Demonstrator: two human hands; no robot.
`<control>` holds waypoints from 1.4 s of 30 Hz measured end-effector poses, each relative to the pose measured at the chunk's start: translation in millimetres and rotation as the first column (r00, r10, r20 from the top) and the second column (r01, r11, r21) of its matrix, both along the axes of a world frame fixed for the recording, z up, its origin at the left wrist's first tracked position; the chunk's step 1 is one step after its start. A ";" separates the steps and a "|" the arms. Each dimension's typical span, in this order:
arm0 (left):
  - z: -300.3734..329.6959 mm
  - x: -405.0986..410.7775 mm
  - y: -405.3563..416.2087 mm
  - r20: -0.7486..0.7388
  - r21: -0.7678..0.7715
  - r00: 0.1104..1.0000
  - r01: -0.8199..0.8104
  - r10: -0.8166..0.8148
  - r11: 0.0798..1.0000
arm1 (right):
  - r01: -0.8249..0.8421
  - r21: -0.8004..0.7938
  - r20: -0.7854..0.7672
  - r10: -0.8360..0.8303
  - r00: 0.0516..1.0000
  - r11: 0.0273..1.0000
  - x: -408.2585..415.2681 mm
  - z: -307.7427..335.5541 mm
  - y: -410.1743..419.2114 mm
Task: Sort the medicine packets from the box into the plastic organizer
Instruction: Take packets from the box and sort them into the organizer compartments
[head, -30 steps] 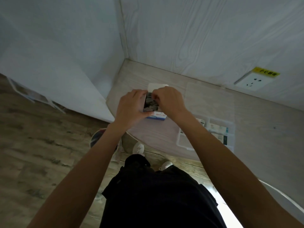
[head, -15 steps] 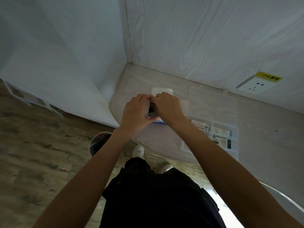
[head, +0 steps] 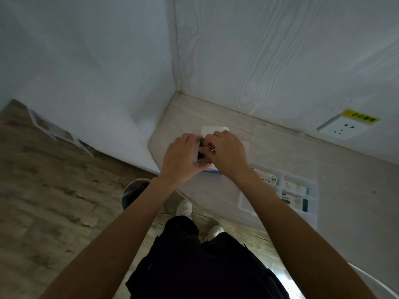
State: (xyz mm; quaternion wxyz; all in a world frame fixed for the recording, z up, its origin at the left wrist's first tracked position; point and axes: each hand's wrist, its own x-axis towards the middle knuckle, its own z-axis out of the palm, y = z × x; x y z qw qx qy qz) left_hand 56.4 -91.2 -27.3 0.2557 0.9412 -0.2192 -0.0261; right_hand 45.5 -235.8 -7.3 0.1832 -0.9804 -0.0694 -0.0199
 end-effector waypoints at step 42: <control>2.0 -30.9 -8.8 -0.093 -0.038 0.984 -0.154 0.150 0.987 | -0.024 0.566 0.240 -0.137 0.961 0.824 -16.1 18.3 -33.0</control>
